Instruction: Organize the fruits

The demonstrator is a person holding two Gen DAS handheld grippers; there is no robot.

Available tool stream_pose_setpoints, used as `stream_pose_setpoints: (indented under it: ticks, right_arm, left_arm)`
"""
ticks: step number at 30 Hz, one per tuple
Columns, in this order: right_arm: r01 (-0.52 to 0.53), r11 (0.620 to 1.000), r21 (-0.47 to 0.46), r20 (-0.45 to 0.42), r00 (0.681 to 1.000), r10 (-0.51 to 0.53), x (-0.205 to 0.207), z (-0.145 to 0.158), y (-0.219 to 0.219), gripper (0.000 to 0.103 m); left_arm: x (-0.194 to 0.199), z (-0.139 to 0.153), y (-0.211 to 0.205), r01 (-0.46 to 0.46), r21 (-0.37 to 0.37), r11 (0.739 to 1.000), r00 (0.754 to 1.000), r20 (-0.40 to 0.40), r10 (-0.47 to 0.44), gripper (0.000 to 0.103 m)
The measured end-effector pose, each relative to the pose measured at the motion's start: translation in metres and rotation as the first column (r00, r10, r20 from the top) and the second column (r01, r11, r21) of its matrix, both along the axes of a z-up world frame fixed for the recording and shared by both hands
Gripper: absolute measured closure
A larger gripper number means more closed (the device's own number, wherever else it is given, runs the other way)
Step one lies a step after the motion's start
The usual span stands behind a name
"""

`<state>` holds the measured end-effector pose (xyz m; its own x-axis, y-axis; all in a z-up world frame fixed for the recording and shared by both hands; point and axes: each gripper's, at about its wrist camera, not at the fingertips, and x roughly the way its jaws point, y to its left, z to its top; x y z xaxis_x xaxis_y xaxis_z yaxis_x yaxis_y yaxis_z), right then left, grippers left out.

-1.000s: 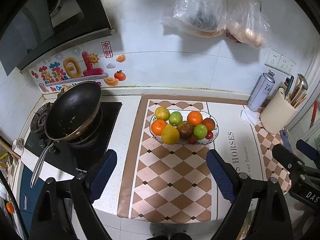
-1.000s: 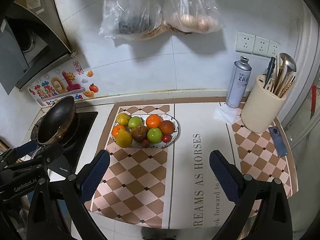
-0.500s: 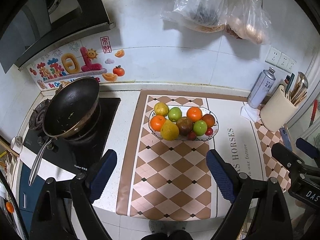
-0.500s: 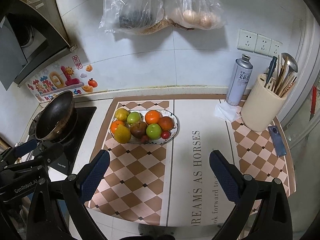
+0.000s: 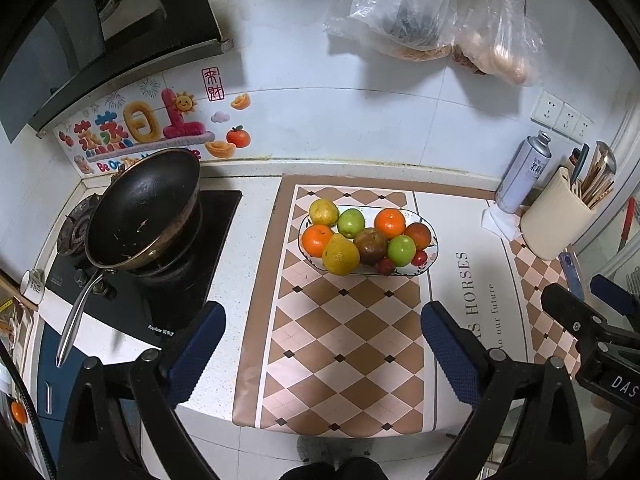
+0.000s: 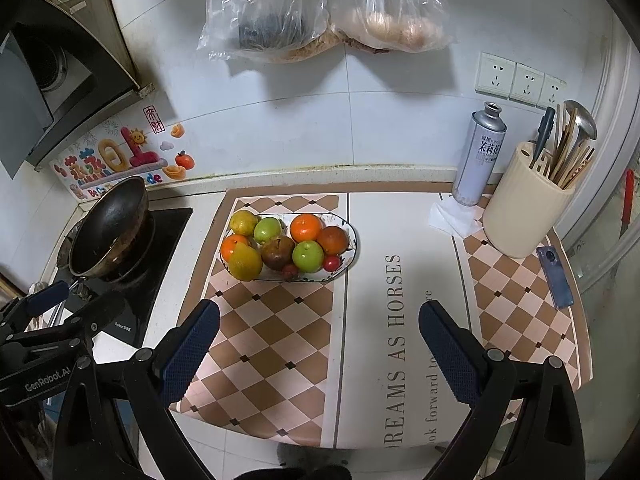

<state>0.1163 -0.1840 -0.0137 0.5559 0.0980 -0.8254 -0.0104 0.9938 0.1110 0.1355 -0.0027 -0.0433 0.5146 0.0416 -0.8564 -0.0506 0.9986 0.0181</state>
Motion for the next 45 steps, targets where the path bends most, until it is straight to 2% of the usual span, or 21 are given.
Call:
stream_pose_setpoints:
  ticks: [45]
  right_arm:
    - [-0.019,1.0,0.0,-0.012,1.0,0.019,-0.007,-0.004,0.007,0.001]
  left_arm:
    - [-0.01,0.004,0.011,-0.021,0.008,1.0,1.0,0.023,0.02,0.001]
